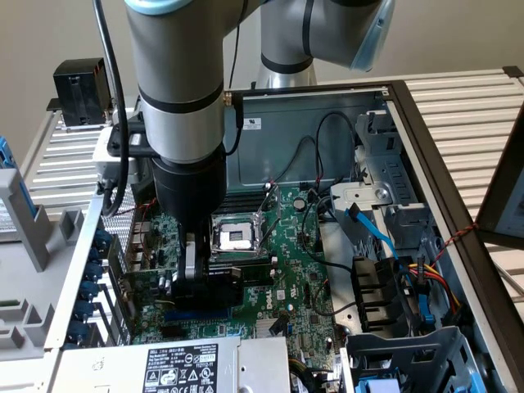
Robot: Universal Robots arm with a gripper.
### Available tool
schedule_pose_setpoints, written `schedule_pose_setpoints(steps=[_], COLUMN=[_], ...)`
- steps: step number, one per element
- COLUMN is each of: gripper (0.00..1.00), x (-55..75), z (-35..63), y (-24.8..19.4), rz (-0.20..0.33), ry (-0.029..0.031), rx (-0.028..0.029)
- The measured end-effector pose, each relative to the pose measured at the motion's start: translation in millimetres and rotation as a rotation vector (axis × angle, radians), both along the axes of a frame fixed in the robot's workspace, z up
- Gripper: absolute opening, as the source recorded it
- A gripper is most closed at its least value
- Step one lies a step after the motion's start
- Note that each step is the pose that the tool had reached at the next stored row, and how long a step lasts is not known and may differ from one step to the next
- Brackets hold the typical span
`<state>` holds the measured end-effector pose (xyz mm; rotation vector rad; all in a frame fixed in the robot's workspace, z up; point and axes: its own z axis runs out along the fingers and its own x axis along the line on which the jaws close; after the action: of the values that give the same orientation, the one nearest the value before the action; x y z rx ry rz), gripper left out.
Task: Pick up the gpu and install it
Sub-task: 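Insert the gpu into the slot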
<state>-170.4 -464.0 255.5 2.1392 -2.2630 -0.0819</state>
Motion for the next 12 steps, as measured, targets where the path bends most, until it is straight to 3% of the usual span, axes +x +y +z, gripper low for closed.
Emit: schedule_pose_setpoints(steps=[12], gripper=[0.26], x=[0.9], z=[0.0], y=[0.0], rz=[-0.003], ry=[0.0010], rx=[0.0000])
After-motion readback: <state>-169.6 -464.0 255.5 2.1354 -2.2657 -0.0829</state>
